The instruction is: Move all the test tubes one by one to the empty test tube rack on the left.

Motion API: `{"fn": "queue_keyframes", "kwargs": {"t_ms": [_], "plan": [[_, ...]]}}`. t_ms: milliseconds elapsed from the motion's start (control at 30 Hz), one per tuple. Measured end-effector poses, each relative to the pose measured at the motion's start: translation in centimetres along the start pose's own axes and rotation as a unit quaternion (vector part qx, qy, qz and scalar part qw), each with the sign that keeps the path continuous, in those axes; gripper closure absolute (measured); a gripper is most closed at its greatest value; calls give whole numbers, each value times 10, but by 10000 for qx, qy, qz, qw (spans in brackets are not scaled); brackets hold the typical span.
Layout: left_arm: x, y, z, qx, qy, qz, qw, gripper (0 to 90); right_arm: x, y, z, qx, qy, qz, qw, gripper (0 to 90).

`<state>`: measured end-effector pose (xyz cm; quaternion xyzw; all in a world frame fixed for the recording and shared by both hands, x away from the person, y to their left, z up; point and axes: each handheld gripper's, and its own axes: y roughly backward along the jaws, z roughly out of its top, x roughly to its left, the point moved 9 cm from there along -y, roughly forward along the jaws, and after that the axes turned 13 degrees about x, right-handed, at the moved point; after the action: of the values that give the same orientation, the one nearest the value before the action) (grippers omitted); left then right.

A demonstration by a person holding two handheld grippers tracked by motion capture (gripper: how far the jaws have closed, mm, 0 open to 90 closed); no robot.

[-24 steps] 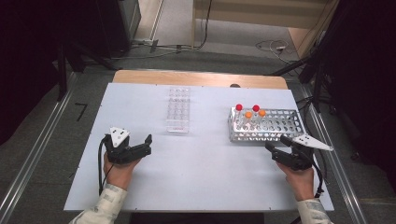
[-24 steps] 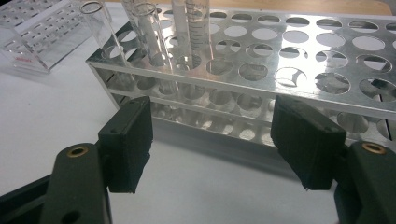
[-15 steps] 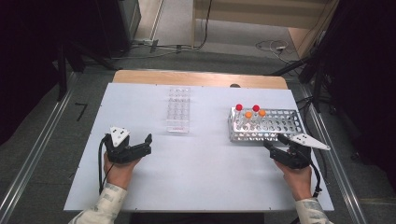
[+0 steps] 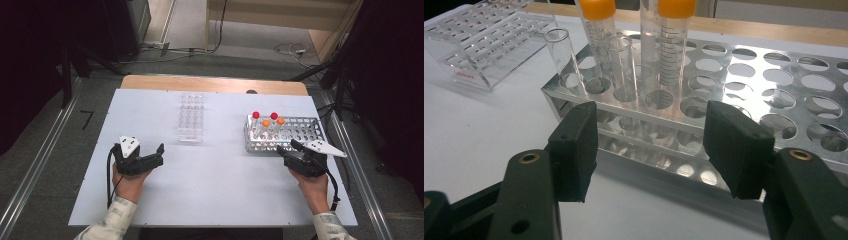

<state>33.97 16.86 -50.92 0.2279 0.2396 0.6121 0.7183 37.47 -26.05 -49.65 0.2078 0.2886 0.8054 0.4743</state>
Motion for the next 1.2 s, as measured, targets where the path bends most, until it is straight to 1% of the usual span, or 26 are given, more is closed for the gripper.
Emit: {"fn": "queue_keyframes", "kwargs": {"t_ms": [133, 467, 633, 1133, 1200], "plan": [[0, 1, 0, -10, -15, 4, 10000, 41, 3, -2, 1, -3, 73, -5, 10000, 369], [0, 0, 0, -18, -23, 26, 10000, 41, 5, -4, 4, -19, 75, -16, 10000, 380], [0, 1, 1, -42, -32, 41, 10000, 41, 7, -7, 6, -34, 139, -27, 9999, 394], [1, 0, 1, -45, -21, 59, 10000, 42, 11, -14, 13, -79, 242, -57, 9997, 481], [1, 0, 1, -46, -25, 57, 10000, 42, 13, -17, 16, -96, 272, -66, 9996, 513]]}}
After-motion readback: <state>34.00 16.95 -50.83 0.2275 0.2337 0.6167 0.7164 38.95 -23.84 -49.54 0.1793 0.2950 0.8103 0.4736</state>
